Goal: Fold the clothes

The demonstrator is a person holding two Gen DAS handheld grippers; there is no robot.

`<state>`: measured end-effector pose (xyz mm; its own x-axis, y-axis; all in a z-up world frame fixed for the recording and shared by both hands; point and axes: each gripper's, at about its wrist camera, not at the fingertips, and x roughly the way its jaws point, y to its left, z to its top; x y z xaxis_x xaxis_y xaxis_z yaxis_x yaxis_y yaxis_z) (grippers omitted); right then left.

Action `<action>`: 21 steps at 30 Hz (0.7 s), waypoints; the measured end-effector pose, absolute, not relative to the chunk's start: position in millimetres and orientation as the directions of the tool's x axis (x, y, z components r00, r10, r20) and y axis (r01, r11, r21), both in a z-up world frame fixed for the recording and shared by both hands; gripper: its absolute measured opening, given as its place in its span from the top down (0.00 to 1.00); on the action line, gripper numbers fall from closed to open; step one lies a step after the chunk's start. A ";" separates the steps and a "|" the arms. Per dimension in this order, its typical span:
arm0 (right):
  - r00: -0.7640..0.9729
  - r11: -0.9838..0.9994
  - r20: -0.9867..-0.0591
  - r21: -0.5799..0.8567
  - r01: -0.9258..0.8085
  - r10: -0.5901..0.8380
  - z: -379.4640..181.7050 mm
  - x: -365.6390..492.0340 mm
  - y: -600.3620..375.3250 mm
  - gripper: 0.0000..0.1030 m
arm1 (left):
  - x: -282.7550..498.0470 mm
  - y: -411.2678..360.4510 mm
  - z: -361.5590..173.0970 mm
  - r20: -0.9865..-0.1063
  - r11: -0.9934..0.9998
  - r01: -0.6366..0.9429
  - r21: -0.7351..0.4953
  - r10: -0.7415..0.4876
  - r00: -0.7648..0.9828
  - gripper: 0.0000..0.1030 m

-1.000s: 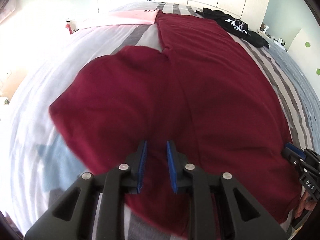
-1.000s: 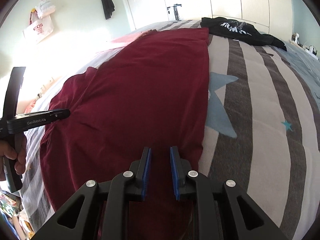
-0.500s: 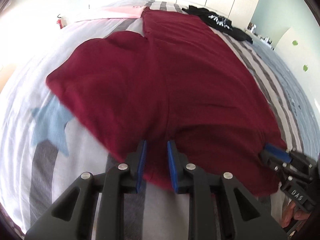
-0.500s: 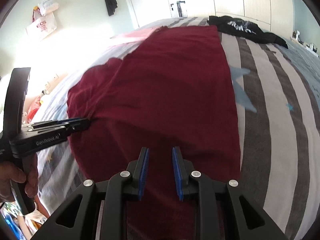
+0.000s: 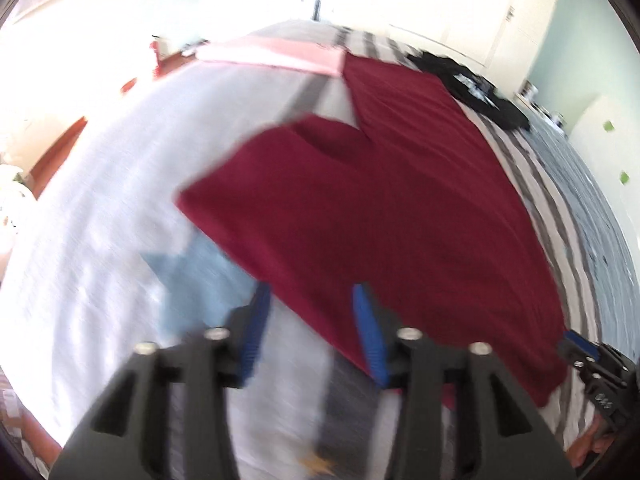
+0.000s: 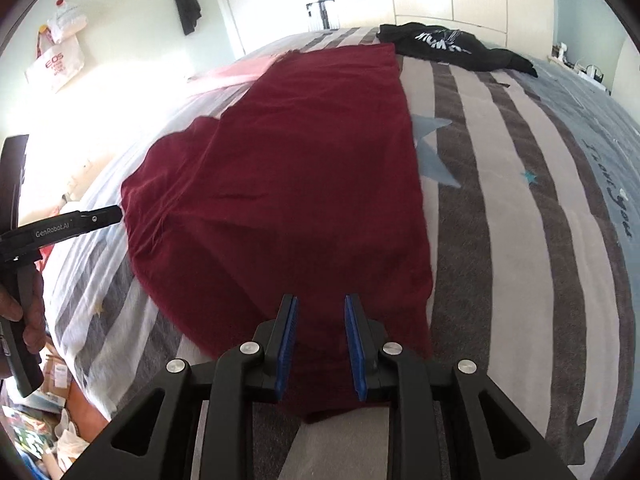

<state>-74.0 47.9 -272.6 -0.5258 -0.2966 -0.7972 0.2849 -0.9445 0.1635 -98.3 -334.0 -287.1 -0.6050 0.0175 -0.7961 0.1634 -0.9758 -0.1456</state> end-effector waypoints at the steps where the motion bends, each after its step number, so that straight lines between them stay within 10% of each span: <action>1: -0.541 -0.949 -0.790 0.162 0.270 -0.289 -268.5 -80.6 48.3 0.79 | -106.0 -347.0 -286.0 -0.791 -0.971 0.192 -0.144 -0.004 -0.612 0.39; 21: -0.596 -0.957 -0.753 0.157 0.246 -0.277 -252.6 -178.8 -4.8 0.79 | -151.2 -447.1 -347.8 -0.784 -0.871 0.278 -0.406 0.176 -0.595 0.38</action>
